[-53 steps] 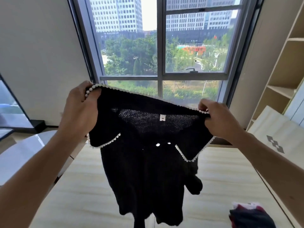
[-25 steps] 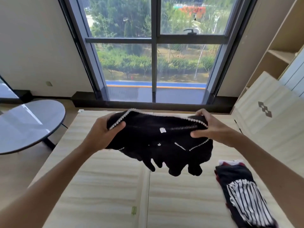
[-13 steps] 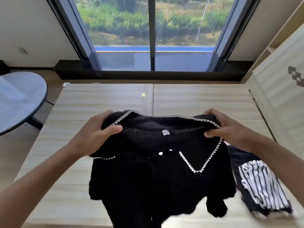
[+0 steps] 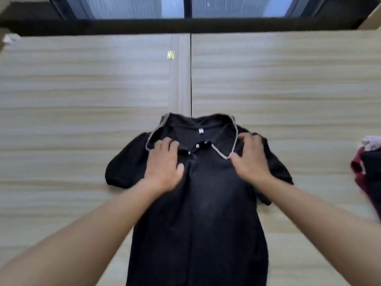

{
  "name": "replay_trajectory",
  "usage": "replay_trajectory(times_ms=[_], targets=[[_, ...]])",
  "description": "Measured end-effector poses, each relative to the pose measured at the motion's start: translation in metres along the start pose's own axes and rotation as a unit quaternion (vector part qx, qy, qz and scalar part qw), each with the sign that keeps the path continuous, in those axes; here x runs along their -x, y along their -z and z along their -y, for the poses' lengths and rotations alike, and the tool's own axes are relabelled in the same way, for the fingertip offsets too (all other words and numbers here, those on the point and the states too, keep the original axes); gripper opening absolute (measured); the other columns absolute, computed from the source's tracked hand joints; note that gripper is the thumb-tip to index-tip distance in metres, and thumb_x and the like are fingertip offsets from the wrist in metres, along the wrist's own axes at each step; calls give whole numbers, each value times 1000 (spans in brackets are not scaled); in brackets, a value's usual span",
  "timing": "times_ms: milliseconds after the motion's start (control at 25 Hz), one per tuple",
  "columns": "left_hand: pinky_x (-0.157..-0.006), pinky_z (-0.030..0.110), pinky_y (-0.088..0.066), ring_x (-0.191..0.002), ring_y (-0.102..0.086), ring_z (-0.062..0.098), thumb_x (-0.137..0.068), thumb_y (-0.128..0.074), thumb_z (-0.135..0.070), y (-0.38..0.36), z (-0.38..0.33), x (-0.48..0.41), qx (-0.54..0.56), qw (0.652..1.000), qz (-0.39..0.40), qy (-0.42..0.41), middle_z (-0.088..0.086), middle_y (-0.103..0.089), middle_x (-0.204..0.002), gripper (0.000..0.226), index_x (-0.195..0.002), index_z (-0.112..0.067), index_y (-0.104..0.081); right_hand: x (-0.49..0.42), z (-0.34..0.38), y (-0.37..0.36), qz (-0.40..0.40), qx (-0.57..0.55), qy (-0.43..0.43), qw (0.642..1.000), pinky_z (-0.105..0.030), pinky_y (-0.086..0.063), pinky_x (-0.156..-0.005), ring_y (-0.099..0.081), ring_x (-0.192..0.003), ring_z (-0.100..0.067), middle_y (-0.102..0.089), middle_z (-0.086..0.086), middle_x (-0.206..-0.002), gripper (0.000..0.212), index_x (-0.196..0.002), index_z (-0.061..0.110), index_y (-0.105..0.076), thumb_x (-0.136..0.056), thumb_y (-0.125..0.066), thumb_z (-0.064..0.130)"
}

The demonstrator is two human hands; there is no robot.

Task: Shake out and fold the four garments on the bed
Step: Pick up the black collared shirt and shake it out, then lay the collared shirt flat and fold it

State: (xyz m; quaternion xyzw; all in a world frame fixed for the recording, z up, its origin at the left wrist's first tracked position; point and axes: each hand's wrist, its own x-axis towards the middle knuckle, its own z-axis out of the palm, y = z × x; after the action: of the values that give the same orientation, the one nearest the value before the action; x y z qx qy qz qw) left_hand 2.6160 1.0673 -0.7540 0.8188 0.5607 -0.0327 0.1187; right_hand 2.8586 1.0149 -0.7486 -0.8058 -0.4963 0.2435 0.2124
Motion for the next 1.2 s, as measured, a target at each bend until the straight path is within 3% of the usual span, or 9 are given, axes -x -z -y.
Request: replay_trajectory(times_ms=[120, 240, 360, 600, 680, 760, 880, 1040, 1200], targets=[[-123, 52, -19, -156, -3, 34, -91, -48, -60, -89, -8, 54, 11, 998, 67, -5, 12, -7, -170, 87, -160, -15, -19, 65, -57, -69, 64, 46, 63, 995, -46, -41, -107, -47, -126, -32, -41, -7, -137, 54, -136, 16, -49, -88, -64, 33], [-123, 60, -3, -154, 23, 27, -85, -28, -83, -137, 3, 81, -4, 994, 108, -14, 3, 20, -169, 104, -162, -22, 7, 97, -114, -102, 131, 191, 99, 968, -46, -14, -125, -6, -156, -24, -4, -3, -168, 80, -160, 24, -16, -95, -43, 61], [-123, 62, -6, -156, 17, 25, -83, -20, -89, -154, 22, 91, -32, 995, 87, -28, 4, 16, -170, 109, -162, -17, 5, 87, -165, -89, 104, 256, 143, 950, -49, -9, -125, 4, -157, -21, 2, 0, -170, 88, -162, 24, -7, -92, -30, 73], [-122, 62, -16, -158, 5, 30, -84, -39, -81, -151, -1, 84, -26, 996, 71, -55, 9, 4, -171, 109, -162, -12, -7, 47, -207, -29, 63, 285, 137, 947, -55, -20, -122, -22, -152, -26, -22, -6, -165, 82, -159, 17, -23, -94, -34, 65], [-122, 62, -19, -158, 3, 31, -85, -44, -76, -148, -30, 76, -12, 991, 57, -122, 9, 1, -171, 104, -162, -15, -11, 32, -200, -20, -53, 212, 61, 974, -53, -29, -117, -39, -137, -34, -39, -13, -148, 72, -150, 13, -35, -92, -49, 53], [-120, 62, -21, -158, 2, 31, -85, -44, -75, -153, -62, 69, -10, 980, 66, -187, 8, -1, -171, 99, -162, -19, -17, 9, -199, -12, -147, 124, -108, 975, -50, -31, -114, -40, -131, -38, -40, -18, -142, 74, -147, 10, -34, -89, -62, 47], [-119, 66, -19, -157, 6, 31, -82, -41, -80, -168, -100, 62, -22, 975, 95, -200, 9, -1, -171, 99, -162, -24, -20, -19, -204, -2, -131, 58, -302, 943, -49, -32, -114, -37, -135, -39, -36, -17, -144, 74, -135, 10, -45, -79, -76, 48], [-120, 68, -11, -157, 9, 32, -78, -41, -84, -177, -122, 61, -48, 981, 104, -159, 11, 4, -171, 106, -162, -26, -14, -41, -208, 9, -101, 14, -302, 948, -40, -40, -99, -46, -124, -36, -51, -14, -127, 16, -95, 17, -58, -87, -70, 24], [-120, 68, -8, -156, 14, 32, -77, -38, -87, -177, -122, 62, -49, 979, 121, -154, 10, 10, -170, 109, -163, -27, -7, -47, -185, 27, -180, -91, -298, 933, -37, -38, -72, -55, -89, -34, -55, -7, -95, 9, -90, 17, -44, -94, -52, 16]])
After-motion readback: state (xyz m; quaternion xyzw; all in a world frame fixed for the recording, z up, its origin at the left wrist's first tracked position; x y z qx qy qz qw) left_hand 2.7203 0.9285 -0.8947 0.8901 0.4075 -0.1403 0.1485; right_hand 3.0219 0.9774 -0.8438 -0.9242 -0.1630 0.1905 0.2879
